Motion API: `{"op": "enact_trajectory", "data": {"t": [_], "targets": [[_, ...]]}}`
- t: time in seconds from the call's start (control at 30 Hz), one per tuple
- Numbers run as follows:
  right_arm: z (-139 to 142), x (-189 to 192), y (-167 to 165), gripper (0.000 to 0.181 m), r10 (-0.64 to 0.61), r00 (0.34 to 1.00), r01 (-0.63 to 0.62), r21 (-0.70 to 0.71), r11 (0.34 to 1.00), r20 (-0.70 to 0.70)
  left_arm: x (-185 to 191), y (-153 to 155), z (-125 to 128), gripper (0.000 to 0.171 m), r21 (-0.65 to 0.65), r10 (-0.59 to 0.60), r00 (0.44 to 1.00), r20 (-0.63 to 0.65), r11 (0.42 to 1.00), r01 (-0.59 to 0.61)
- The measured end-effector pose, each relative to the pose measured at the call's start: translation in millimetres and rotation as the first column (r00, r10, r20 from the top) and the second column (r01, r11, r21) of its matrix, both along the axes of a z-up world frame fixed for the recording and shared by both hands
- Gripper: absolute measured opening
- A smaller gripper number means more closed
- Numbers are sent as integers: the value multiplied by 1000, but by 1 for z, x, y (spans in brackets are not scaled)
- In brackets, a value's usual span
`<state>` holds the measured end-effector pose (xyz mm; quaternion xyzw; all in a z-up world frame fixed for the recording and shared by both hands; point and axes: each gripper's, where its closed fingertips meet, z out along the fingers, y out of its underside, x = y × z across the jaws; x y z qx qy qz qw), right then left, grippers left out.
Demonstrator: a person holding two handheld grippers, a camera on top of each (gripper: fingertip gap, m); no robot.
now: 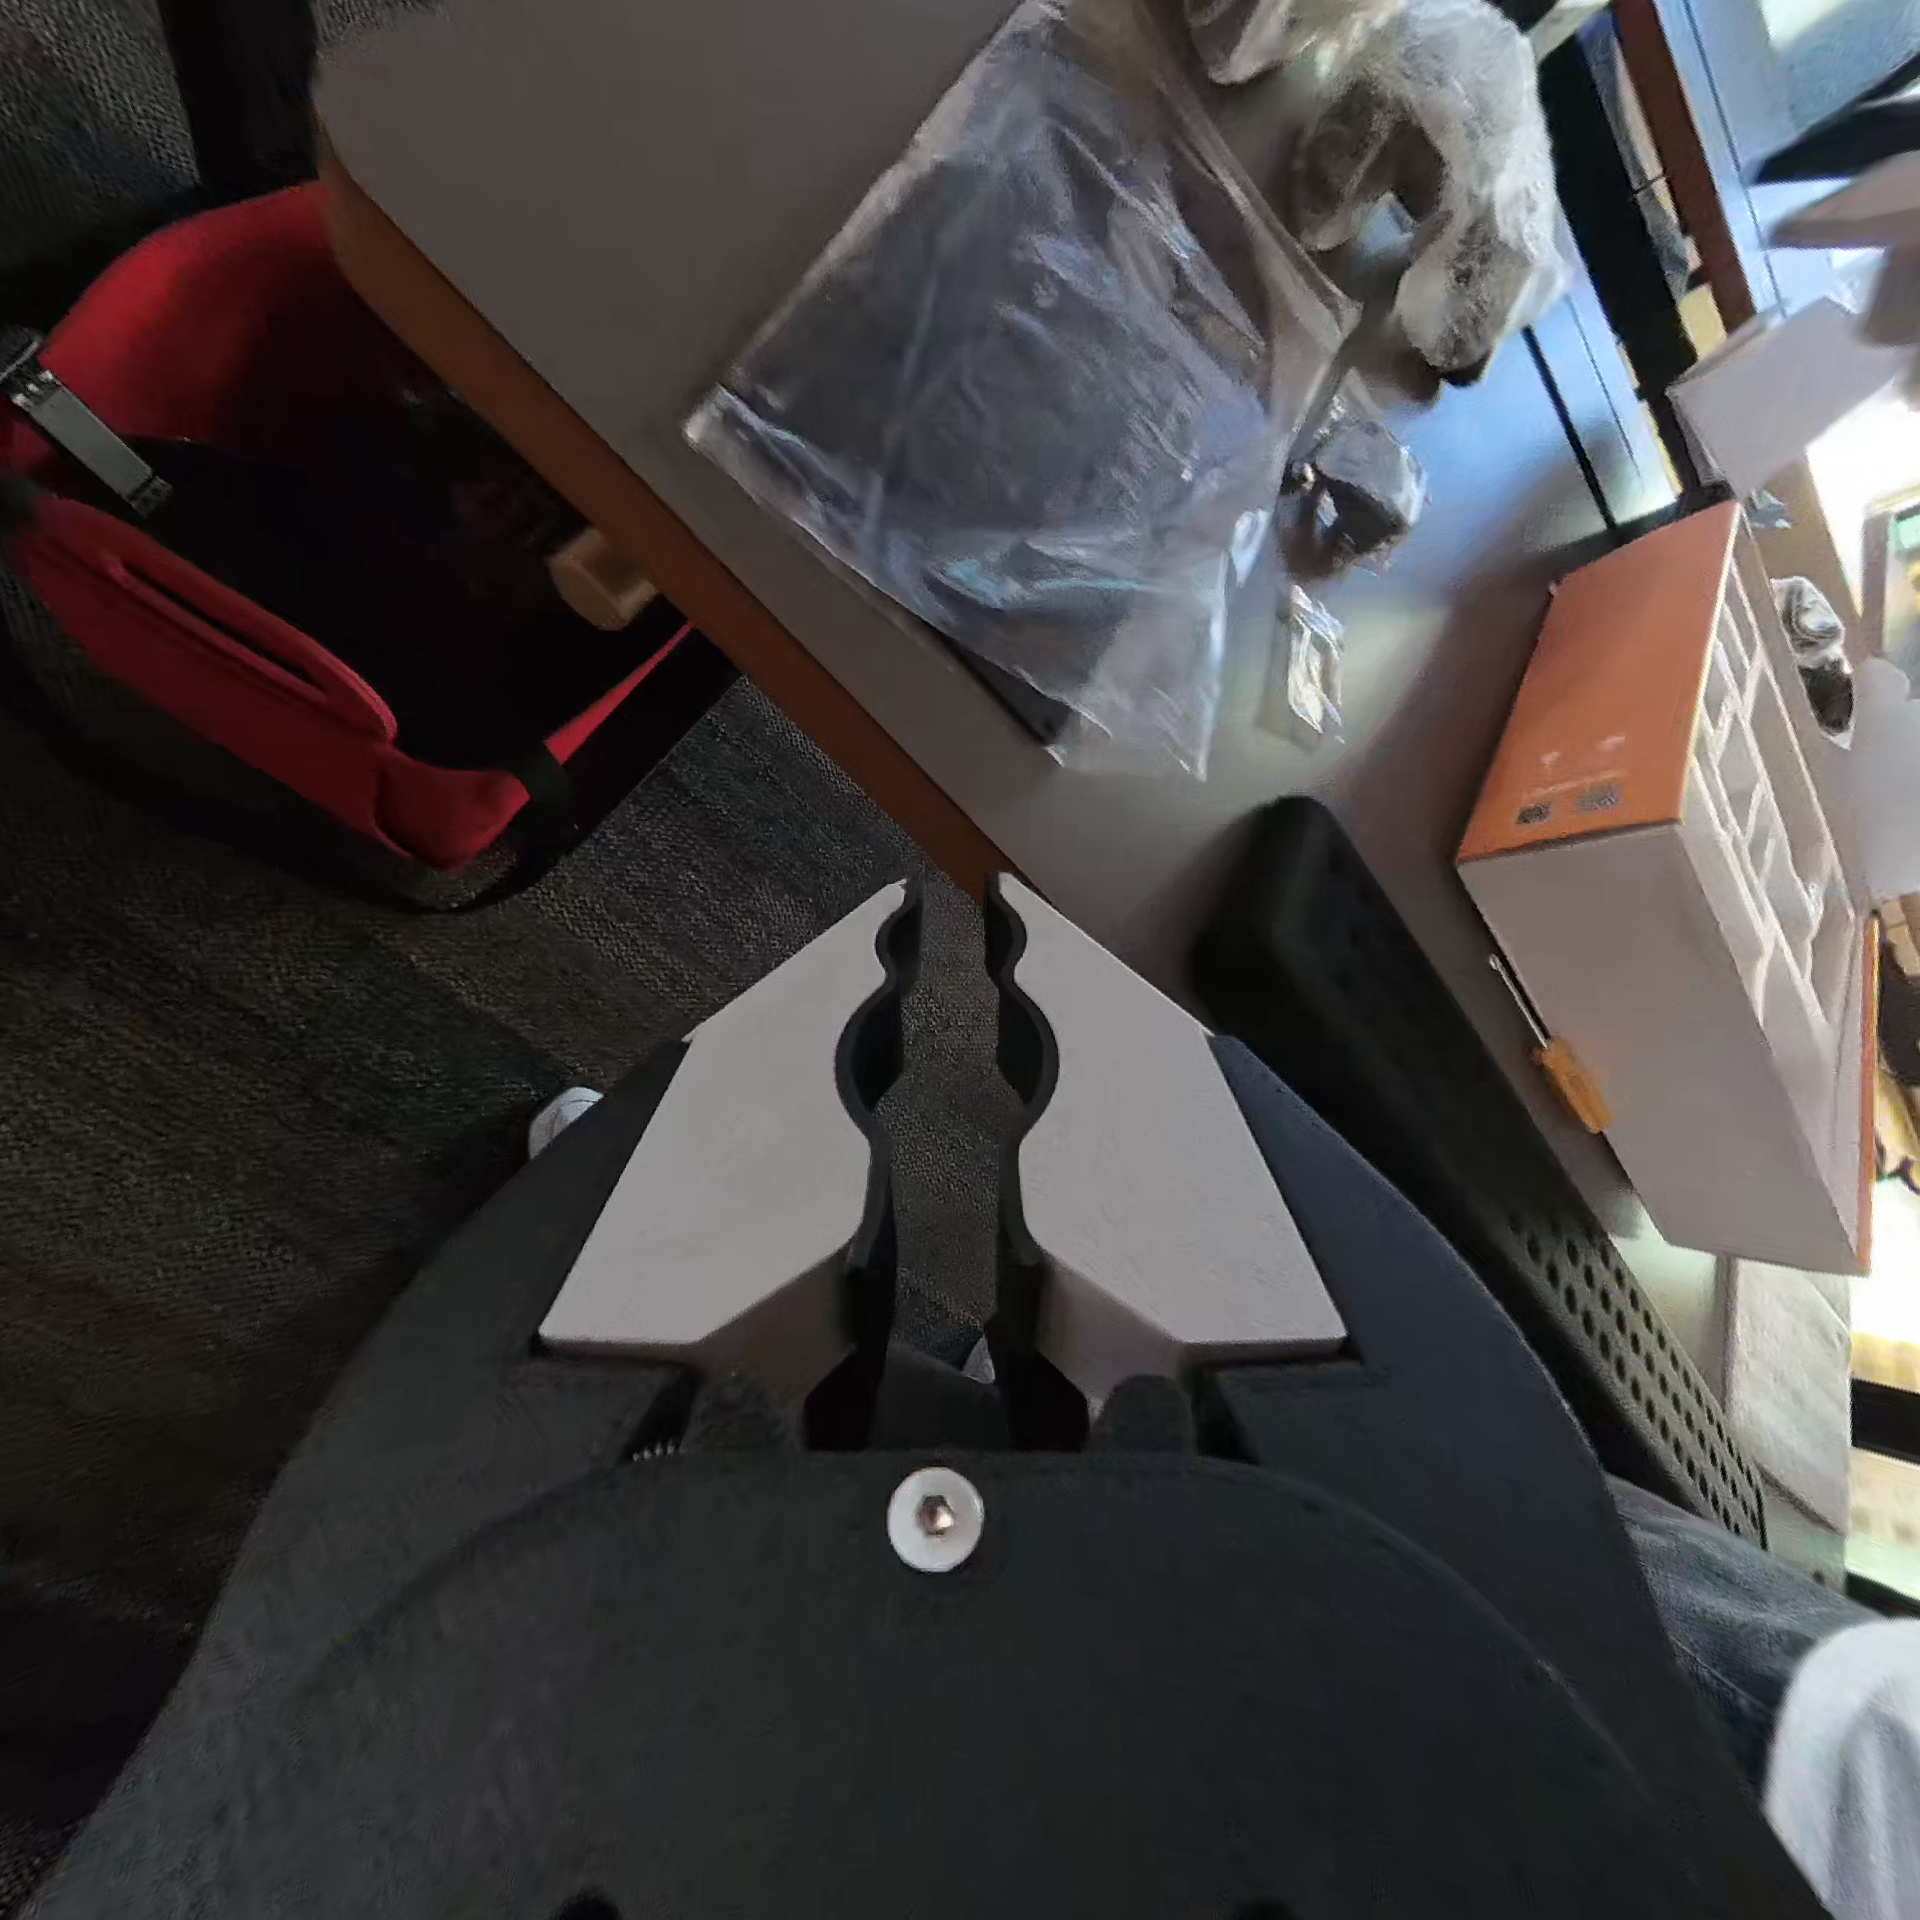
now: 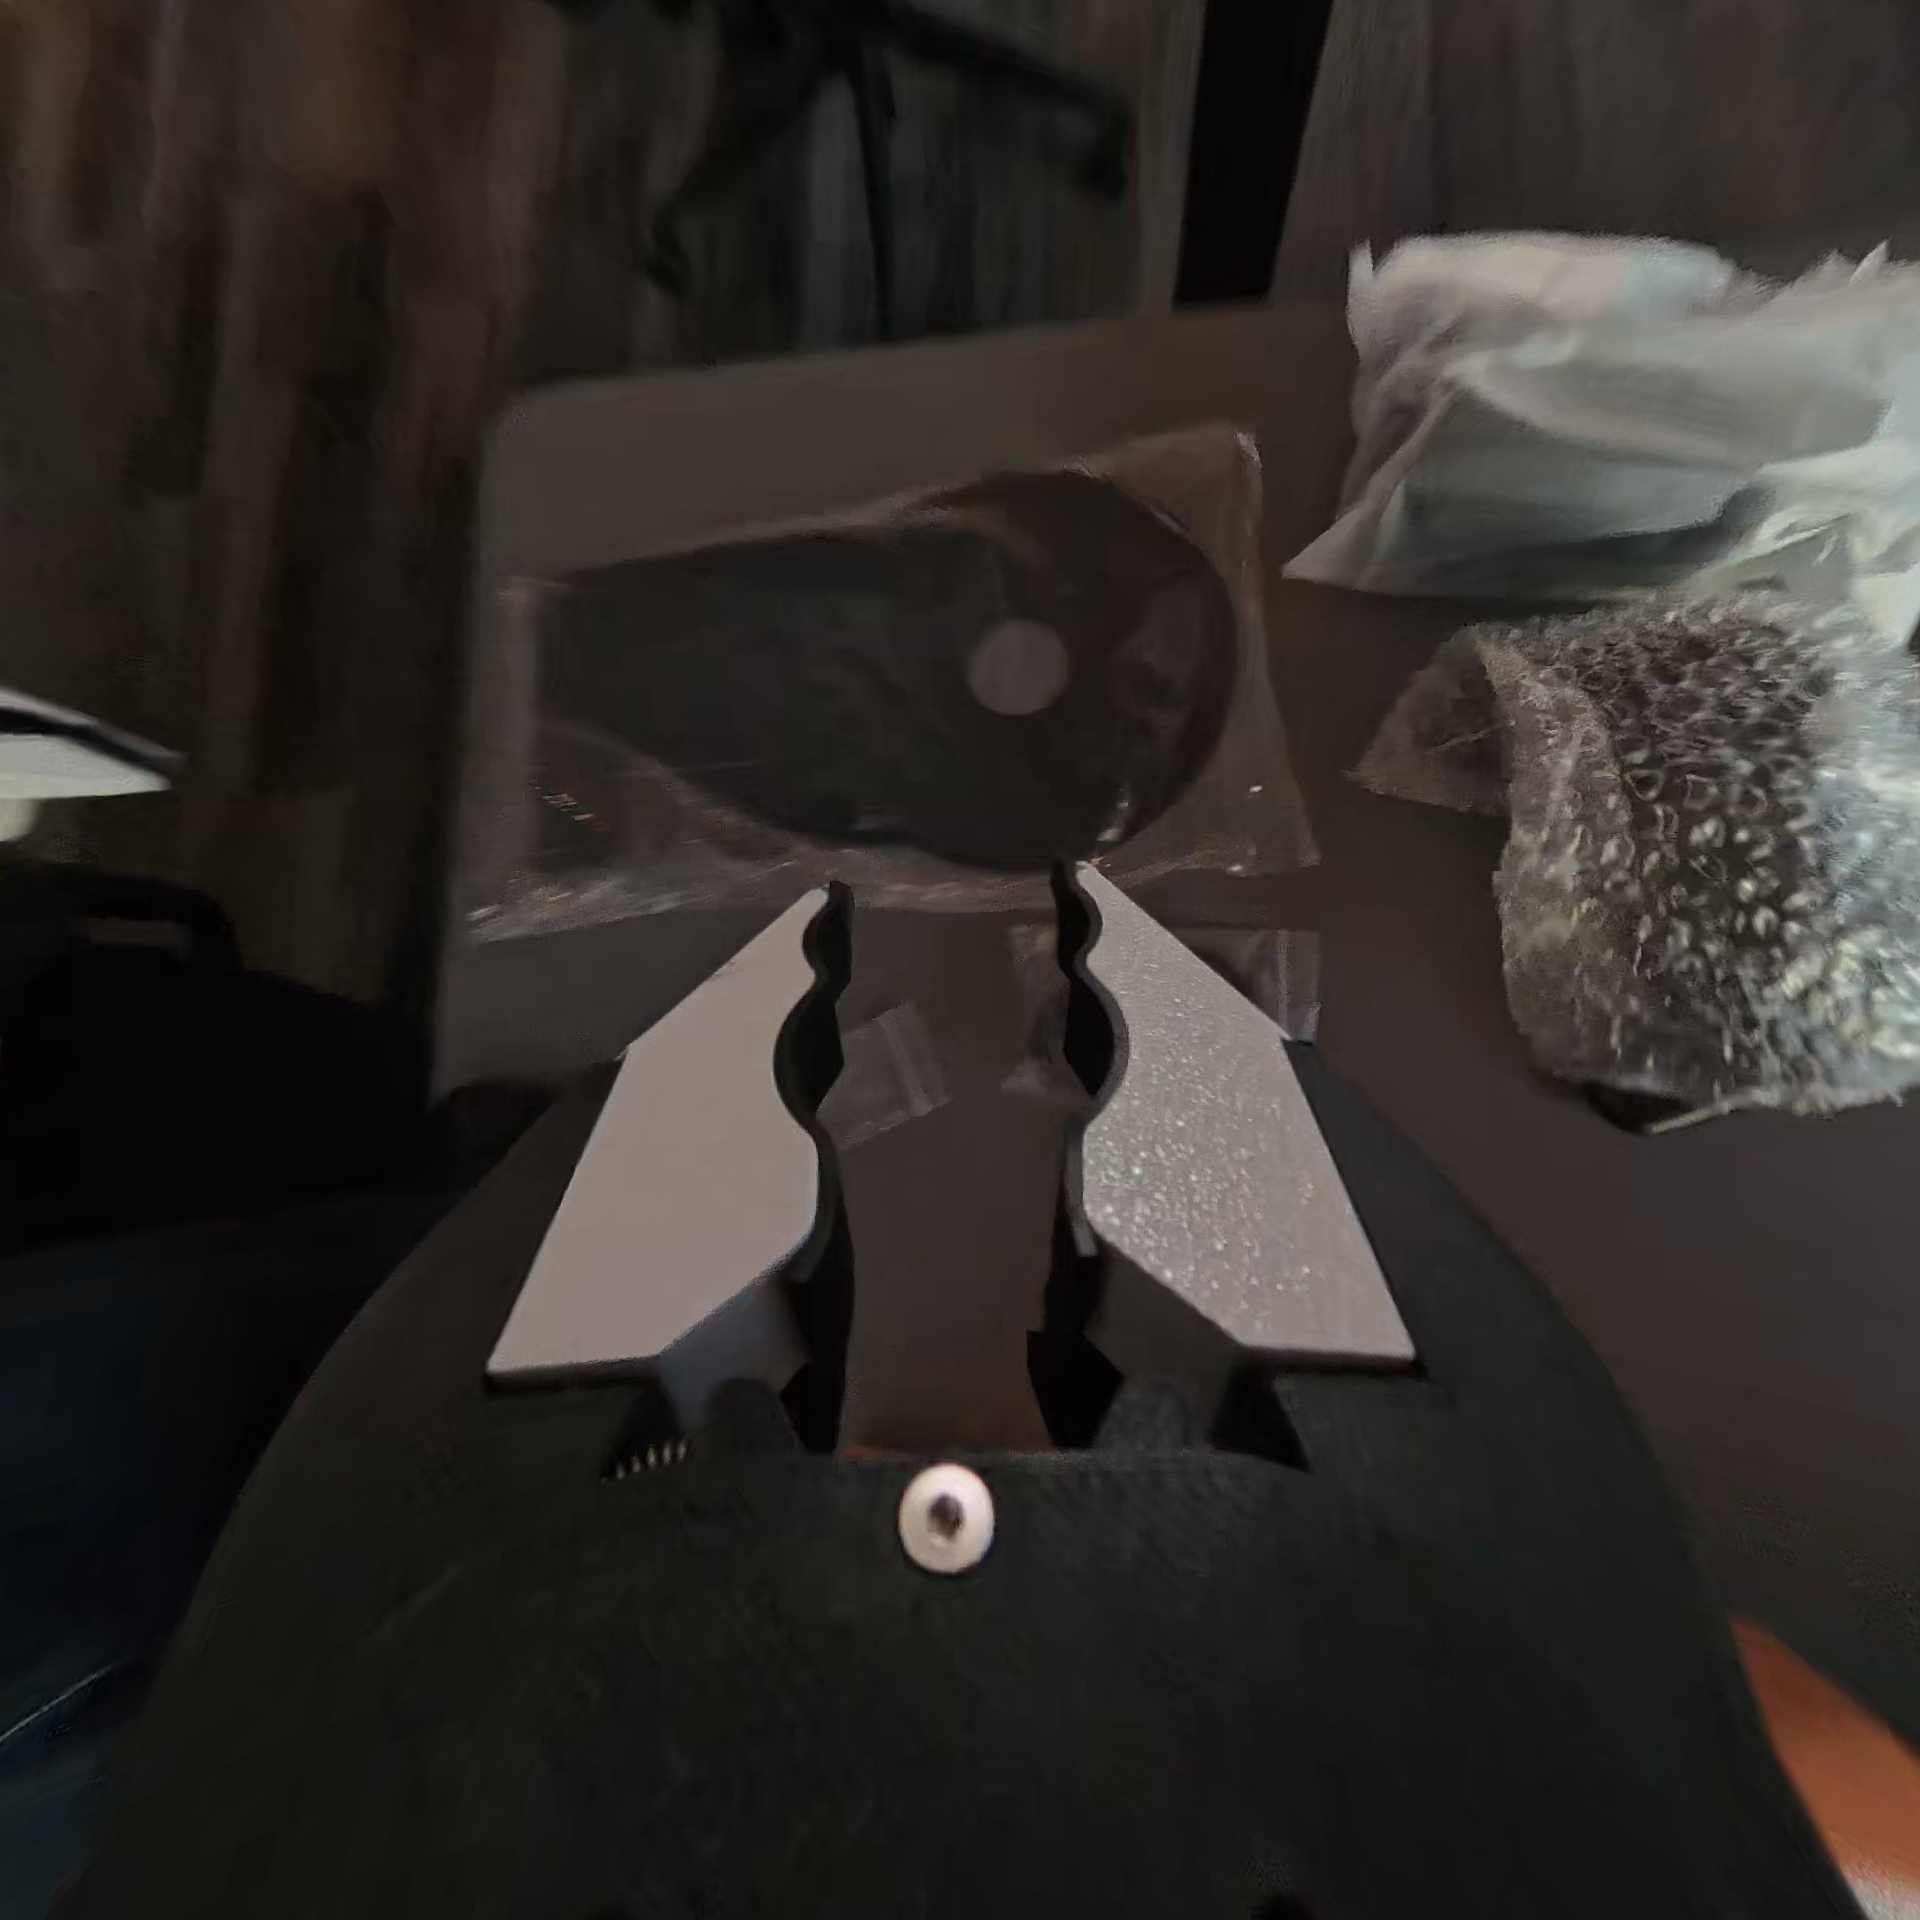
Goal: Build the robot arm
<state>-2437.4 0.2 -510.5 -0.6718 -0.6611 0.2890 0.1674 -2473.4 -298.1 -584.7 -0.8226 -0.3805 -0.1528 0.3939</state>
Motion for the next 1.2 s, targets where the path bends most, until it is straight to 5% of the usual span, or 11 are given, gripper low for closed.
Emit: {"op": "enact_trajectory", "data": {"t": [0.2, 0.37, 0.57, 0.77, 1.2], "targets": [[-104, -78, 66, 35, -115, 960, 121, -9, 993, 256, -43, -4, -17, 11, -28, -58, 998, 27, 998, 58], [-147, -74, 83, 35, -37, 914, 8, 74, 997, 405, -63, -8, -38, 15, -42, -36, 998, 55, 998, 38], [-148, -75, 66, 4, 40, 916, 1, -102, 995, 399, -67, 13, -60, 19, 4, 57, 987, 153, 998, -58], [-148, -76, 64, 1, 26, 923, -19, -22, 1000, 384, -60, 37, -73, 21, 59, 112, 962, 250, 990, -131], [-147, -87, 18, 0, 86, 927, -55, -93, 994, 366, -63, 51, -62, 29, 177, 114, 937, 329, 968, -180]]}}
